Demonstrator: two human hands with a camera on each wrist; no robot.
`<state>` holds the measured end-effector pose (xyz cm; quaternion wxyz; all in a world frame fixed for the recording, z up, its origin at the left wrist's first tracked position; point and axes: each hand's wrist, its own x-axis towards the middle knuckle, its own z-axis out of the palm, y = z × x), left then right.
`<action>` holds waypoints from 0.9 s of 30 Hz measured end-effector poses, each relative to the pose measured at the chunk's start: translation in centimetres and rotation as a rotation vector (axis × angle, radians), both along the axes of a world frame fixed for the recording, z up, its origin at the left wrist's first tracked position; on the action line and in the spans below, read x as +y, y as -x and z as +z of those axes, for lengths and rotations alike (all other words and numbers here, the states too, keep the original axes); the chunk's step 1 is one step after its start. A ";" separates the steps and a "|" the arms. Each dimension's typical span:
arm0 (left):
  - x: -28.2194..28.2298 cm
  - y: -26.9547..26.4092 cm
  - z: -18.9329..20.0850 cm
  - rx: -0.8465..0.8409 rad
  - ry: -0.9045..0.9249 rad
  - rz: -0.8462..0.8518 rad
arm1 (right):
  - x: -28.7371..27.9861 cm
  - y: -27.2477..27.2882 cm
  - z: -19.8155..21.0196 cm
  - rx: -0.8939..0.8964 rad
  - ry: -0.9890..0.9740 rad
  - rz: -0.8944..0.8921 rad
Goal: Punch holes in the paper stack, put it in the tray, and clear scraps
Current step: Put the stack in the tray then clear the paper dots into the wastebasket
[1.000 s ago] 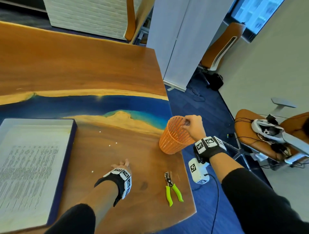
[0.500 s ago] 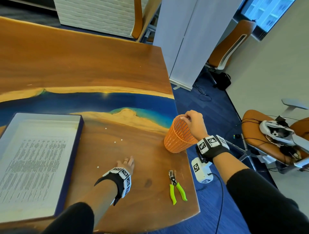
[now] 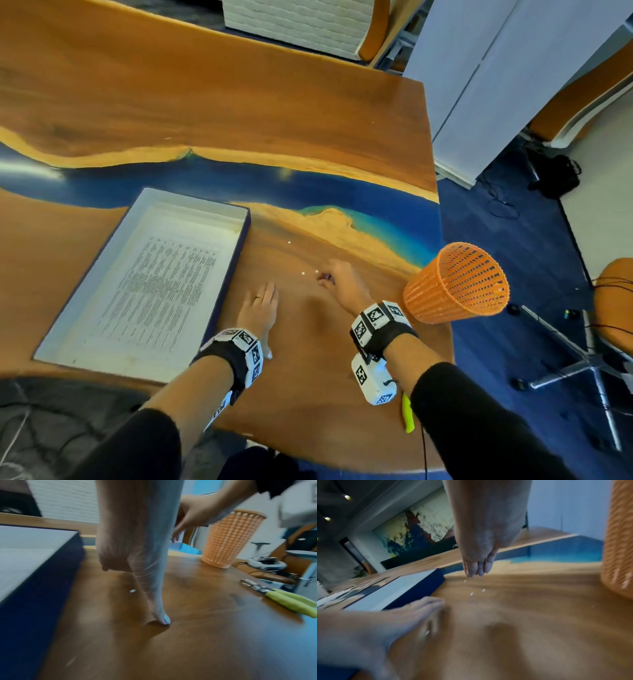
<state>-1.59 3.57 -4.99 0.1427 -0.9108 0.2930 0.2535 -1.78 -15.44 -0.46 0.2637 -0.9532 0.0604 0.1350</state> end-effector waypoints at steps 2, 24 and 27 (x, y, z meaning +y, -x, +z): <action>2.0 -0.3 -0.5 -0.006 0.062 0.104 | 2.6 0.1 -1.6 0.087 -0.030 0.077; 3.7 0.2 -2.6 -0.041 0.064 0.184 | 9.4 1.0 -7.2 0.016 0.002 0.221; 3.6 0.2 -2.6 -0.019 0.083 0.194 | 9.6 1.0 -7.2 -0.003 0.015 0.241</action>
